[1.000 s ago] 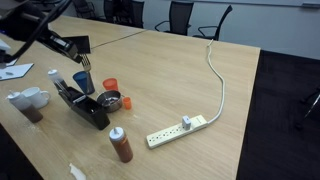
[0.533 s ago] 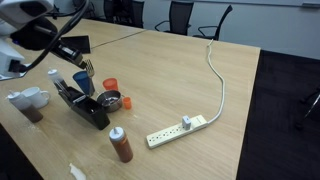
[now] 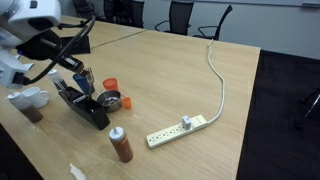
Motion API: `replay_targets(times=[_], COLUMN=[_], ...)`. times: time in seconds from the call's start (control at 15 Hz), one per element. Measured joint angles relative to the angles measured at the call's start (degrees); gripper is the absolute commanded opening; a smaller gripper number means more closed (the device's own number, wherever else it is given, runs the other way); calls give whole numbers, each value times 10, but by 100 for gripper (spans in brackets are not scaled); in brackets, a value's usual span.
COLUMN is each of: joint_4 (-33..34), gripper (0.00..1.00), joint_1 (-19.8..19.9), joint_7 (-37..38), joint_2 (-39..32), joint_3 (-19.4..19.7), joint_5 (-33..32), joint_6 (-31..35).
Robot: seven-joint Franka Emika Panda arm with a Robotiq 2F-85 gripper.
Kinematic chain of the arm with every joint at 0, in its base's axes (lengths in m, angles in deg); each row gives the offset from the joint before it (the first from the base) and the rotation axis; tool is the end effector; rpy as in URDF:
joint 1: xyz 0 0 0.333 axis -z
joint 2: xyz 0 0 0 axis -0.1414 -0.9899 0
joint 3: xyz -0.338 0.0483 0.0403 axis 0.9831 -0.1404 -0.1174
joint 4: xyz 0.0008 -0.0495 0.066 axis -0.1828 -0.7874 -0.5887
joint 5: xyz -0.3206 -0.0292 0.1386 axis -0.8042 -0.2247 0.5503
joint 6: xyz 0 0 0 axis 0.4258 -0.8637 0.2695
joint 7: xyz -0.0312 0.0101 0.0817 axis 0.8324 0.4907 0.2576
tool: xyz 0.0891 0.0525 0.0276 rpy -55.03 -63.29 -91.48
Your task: Take the fork and put it in the black cutlery holder
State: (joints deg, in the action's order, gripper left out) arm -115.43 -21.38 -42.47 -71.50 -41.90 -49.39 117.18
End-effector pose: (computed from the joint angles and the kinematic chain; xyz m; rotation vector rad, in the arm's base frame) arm 0.4088 0.1240 0.4357 -2.8823 -0.2445 -0.7291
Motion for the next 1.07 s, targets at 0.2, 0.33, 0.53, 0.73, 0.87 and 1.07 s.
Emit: replay_targets(times=[0.2,0.33,0.53,0.73,0.87,1.07], joint_4=[-6,-10,-15,-15,-15,-15], gripper=[1,1,1,35,51,71], joint_1=[-6,-12,-30,-52,-61,-69], joint_7=[-16,-31,-63,-99,-116,-141], joint_2=[-1,-2,-10,-23,-28,-31], joint_3=[8,14,26,37,42,47], joint_5=[24,45,88,137,162,192], joint_6=[0,0,0,0,0,0])
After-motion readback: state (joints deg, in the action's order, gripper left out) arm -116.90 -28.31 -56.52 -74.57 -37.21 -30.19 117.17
